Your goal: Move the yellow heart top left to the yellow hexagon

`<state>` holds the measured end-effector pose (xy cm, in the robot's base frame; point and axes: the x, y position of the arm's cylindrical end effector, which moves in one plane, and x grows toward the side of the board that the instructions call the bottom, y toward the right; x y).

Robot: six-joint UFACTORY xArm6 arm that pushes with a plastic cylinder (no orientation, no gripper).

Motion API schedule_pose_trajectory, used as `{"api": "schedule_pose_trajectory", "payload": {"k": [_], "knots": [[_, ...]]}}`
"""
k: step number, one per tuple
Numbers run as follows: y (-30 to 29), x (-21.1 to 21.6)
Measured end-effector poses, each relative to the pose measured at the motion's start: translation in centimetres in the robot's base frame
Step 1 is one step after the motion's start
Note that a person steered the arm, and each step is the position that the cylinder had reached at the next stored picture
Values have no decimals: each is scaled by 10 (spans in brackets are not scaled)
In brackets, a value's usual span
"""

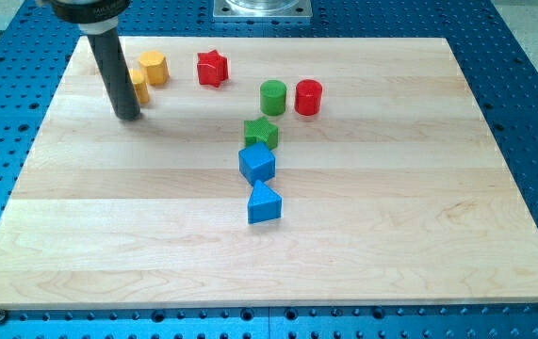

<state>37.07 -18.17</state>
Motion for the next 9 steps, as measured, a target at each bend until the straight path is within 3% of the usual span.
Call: {"api": "schedule_pose_trajectory", "payload": {"k": [1,3,4,5,6,8,9], "knots": [[33,-33],[-47,-52],[-38,-83],[-54,-45],[-107,-27],[-71,-77],[-57,-60]]}}
